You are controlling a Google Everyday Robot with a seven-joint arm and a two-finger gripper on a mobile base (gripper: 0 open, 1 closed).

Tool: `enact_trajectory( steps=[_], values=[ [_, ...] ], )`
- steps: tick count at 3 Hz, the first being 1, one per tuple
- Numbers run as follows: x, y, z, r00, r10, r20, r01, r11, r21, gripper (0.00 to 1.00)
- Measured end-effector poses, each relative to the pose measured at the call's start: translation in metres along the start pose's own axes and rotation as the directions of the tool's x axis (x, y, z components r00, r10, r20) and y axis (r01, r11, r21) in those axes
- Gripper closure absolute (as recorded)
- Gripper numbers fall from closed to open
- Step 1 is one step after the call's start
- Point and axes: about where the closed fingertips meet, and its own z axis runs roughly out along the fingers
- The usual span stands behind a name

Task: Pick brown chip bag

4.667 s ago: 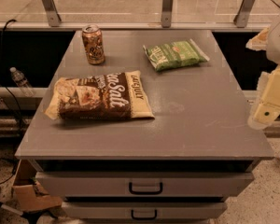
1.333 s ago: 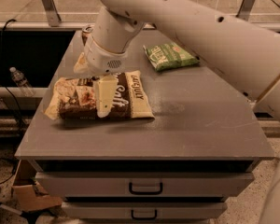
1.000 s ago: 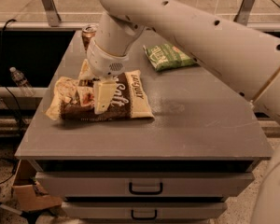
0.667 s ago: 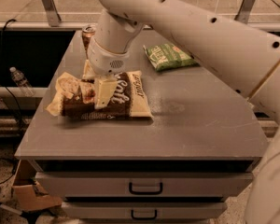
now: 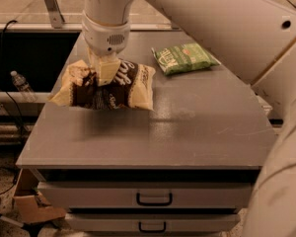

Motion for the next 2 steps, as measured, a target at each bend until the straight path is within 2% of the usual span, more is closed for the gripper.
enact_trajectory(
  steps=[1, 2],
  values=[
    [-0.002, -0.004, -0.032, 0.994, 0.004, -0.111, -0.002, 0.9999, 0.016, 1.00],
    [-0.005, -0.006, -0.053, 0.985, 0.031, -0.170, -0.022, 0.9985, 0.050, 1.00]
  ],
)
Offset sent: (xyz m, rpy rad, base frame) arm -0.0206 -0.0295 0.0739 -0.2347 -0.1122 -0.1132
